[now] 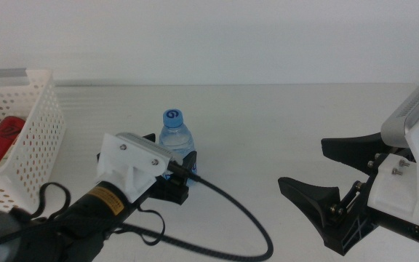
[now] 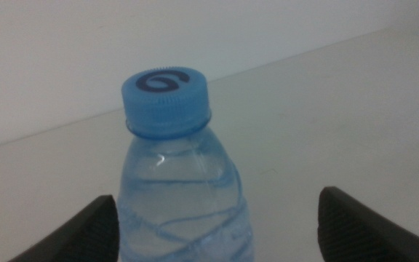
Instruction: Use arms to grab the bottles and put them into the dustbin to the left of the table.
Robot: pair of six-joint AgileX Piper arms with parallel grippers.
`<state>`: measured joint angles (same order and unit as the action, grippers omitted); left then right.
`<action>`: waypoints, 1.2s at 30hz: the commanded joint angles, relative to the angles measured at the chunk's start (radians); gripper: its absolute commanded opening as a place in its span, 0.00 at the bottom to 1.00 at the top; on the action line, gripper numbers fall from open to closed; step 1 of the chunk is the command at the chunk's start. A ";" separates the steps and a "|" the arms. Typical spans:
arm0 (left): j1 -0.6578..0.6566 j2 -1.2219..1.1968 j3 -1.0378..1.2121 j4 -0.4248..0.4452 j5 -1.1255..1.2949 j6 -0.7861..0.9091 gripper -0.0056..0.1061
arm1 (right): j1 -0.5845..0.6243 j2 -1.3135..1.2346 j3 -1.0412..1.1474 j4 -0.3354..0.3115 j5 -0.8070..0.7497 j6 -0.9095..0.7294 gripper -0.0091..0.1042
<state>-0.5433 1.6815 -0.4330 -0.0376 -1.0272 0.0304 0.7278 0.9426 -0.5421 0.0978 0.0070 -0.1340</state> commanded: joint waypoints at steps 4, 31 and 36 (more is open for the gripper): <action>0.001 0.035 -0.078 -0.043 -0.090 -0.005 0.86 | 0.000 -0.012 -0.027 -0.006 -0.065 -0.010 0.78; -0.002 0.254 -0.255 -0.128 -0.149 -0.008 0.38 | 0.000 -0.012 -0.027 -0.006 -0.065 -0.010 0.78; -0.016 0.190 -0.214 -0.121 -0.146 0.000 0.05 | 0.000 -0.013 -0.027 -0.006 -0.064 -0.010 0.78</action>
<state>-0.5508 1.9580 -0.6449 -0.1572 -1.0666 0.0368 0.7287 0.9426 -0.5421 0.0978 0.0070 -0.1340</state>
